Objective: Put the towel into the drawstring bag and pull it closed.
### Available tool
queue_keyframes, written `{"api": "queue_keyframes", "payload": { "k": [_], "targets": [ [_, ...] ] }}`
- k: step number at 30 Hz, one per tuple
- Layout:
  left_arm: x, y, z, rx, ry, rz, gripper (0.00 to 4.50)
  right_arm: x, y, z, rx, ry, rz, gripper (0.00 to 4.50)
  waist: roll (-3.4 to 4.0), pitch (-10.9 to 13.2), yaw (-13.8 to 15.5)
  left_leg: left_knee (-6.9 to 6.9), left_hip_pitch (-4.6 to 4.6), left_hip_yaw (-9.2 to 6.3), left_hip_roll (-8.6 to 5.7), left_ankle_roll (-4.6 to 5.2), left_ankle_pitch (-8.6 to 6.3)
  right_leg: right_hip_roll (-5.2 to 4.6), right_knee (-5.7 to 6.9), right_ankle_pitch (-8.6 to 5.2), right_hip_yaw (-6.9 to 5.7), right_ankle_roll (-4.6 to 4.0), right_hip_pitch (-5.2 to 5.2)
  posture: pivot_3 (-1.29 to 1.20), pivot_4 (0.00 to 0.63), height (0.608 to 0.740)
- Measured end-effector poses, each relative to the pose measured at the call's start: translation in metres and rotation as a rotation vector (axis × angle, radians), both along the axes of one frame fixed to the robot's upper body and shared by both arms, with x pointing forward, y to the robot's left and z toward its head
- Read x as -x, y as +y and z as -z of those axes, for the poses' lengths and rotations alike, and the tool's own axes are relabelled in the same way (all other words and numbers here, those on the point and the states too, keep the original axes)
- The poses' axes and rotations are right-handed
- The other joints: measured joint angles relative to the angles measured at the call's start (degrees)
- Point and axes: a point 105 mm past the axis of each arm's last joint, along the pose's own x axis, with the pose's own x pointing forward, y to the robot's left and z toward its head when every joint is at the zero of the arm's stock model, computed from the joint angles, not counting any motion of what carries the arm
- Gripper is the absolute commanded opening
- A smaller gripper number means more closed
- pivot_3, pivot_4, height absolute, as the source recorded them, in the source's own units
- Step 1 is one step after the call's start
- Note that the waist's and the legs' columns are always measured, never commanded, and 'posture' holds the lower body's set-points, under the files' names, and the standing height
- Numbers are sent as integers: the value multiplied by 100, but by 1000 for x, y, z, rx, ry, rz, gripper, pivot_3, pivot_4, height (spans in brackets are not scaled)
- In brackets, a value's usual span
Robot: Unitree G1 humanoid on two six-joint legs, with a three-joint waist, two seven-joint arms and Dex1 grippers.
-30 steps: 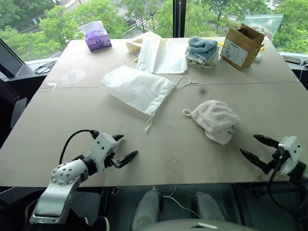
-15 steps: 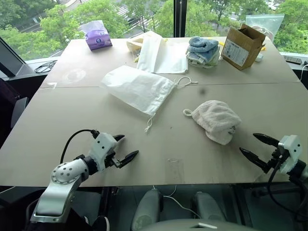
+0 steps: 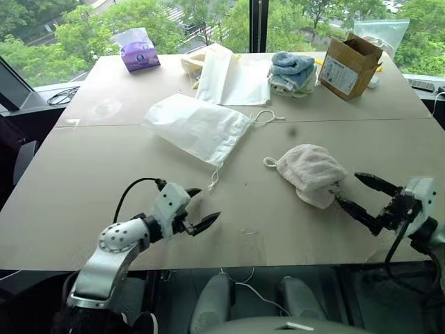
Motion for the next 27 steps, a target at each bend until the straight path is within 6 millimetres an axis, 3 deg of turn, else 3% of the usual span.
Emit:
{"api": "queue_keyframes", "payload": {
  "k": [5,8,10,13,17,27],
  "targets": [
    [-23,-36,-20,52,-55,-14,4480,-1,29,-32,18,-6,-110,4500,-7,3,10,23,-59,-33,-2,-1,1,3,-15,1,-33,1,-23,0,150,740],
    [-30,-48,-27,63,-83,-19,4480,0,36,-40,20,-15,-136,4500,-12,5,15,25,-65,-40,-5,-1,1,3,-20,1,-39,1,-23,0,150,740],
    [-57,-69,-46,70,-173,-109,4480,3,48,-46,58,-11,-175,4500,-25,10,45,31,-73,-49,-13,-1,1,1,-28,2,-48,2,-20,0,150,740],
    [-72,-80,-48,75,-198,-179,4480,2,48,-43,61,15,-164,4500,-29,12,43,31,-77,-48,-16,-7,4,-1,-31,2,-48,3,-21,0,150,740],
    [-86,-78,-46,1,-241,-262,4480,2,48,-41,60,31,-160,4500,-30,13,5,29,-75,-48,-16,-13,7,4,-28,2,-49,3,-22,0,150,740],
    [-115,-50,-26,-138,-262,-500,4480,3,48,-41,55,38,-156,4500,-32,14,29,36,-77,-51,-17,-14,8,-1,-27,3,-53,4,-21,0,150,740]
  ]
}}
